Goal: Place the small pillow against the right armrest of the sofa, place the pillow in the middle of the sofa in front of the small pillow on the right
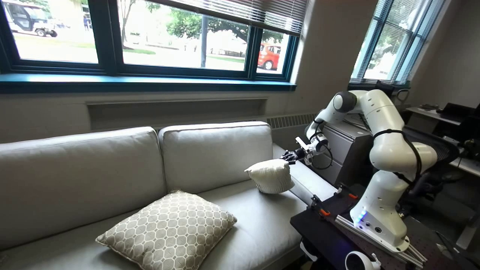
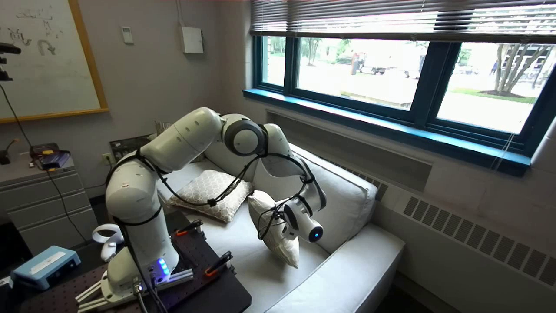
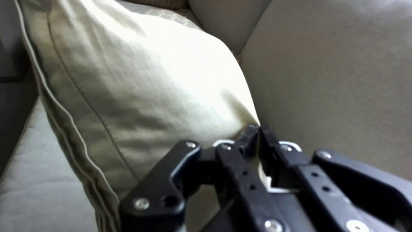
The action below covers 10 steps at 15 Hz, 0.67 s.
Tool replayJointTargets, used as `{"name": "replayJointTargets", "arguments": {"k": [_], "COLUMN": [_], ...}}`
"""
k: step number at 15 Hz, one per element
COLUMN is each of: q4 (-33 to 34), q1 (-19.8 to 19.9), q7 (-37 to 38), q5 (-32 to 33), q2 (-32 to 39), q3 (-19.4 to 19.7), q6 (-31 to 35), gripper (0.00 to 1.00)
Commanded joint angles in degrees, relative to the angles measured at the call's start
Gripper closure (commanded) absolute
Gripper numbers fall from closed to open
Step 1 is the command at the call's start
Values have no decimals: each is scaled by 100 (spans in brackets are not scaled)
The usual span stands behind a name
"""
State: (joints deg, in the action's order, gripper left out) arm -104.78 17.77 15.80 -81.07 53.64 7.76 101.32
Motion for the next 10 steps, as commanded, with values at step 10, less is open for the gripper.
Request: {"name": "replayJointTargets", "arguments": {"k": [10], "q4": [-3372], "q1": [-786], "q7": [-2050], "q5": [-2436], "q2": [-2920], "q3": [73], "q6": [620], "gripper": [98]}}
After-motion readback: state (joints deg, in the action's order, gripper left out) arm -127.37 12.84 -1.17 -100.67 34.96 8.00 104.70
